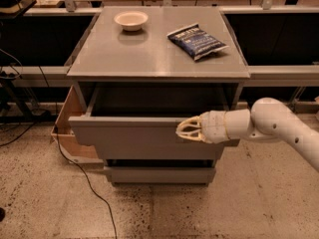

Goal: Close top drawer

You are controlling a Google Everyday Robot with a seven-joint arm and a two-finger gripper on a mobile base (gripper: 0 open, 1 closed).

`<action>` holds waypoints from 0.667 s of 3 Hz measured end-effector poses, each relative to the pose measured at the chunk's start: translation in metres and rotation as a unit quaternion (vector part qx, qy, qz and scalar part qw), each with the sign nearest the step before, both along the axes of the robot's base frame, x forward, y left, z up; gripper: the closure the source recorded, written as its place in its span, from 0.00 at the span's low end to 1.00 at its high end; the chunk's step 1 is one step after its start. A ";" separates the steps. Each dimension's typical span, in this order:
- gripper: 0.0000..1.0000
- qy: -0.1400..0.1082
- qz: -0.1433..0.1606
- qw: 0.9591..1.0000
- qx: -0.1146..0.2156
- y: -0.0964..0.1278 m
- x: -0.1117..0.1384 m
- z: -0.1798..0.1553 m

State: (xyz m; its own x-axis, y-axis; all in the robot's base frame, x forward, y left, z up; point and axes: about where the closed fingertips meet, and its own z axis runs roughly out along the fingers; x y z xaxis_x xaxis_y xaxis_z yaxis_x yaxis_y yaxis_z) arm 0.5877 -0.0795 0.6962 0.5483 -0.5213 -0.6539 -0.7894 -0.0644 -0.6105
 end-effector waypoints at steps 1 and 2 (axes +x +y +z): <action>1.00 -0.015 -0.005 1.000 0.020 -0.001 0.003 -0.014; 1.00 -0.045 -0.018 0.998 0.047 0.009 0.015 -0.024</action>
Offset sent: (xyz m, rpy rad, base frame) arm 0.0256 0.0077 -0.0295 0.1267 -0.1382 -0.0727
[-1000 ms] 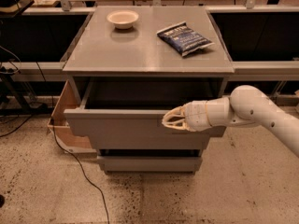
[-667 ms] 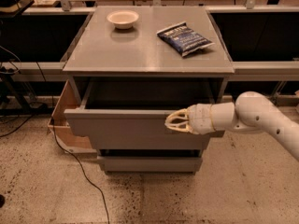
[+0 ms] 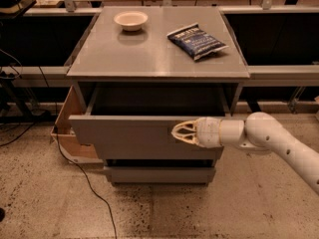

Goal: Close top drawer

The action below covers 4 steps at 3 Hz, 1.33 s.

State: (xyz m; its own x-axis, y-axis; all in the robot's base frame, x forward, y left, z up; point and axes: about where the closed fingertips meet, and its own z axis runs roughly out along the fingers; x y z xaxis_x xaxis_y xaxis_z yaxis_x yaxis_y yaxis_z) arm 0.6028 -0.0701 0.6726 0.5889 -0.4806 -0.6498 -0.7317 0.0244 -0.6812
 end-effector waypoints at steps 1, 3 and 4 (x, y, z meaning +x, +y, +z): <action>1.00 -0.034 -0.008 0.999 0.025 0.020 0.015 -0.002; 1.00 -0.067 -0.014 0.997 0.037 0.045 0.034 -0.002; 1.00 -0.075 -0.021 0.996 0.038 0.058 0.045 -0.003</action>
Offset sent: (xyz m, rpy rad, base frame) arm 0.0439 0.0480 -0.0019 0.1012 -0.1775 -0.0442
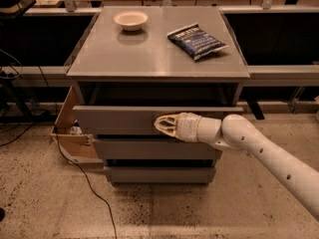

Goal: Close top drawer

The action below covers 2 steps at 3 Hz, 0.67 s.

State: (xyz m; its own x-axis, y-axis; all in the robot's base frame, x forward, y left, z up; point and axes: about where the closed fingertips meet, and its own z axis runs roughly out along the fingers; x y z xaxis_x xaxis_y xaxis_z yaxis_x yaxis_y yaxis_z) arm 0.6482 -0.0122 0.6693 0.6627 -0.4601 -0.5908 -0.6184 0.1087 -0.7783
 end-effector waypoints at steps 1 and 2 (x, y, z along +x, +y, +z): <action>1.00 0.000 0.000 1.000 0.000 0.000 0.000 0.000; 1.00 -0.008 -0.015 1.000 0.011 0.009 0.007 -0.002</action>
Offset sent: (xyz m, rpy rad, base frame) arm 0.0297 0.0305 -0.0065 0.0867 -0.0640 -0.1363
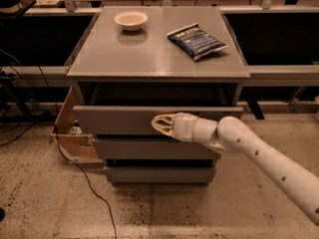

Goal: Close top drawer

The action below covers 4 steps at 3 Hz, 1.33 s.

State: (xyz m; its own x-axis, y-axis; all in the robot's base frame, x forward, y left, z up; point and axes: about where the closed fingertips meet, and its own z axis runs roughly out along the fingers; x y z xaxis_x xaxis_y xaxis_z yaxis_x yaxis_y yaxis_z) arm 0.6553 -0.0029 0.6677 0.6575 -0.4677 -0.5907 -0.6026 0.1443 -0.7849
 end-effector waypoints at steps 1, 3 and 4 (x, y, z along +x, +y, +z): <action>1.00 -0.013 -0.020 1.000 0.012 0.015 0.010 -0.003; 1.00 -0.033 -0.045 0.998 0.025 0.028 0.026 -0.003; 1.00 -0.050 -0.062 0.996 0.036 0.037 0.041 -0.001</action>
Offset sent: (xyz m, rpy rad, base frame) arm 0.0679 0.0531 -0.0042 0.1064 -0.1581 -0.2207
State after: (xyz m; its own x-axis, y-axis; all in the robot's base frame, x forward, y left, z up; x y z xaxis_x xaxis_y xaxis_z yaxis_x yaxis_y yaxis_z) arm 0.6961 0.0342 0.6669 0.6550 -0.5072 -0.5602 -0.4957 0.2710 -0.8251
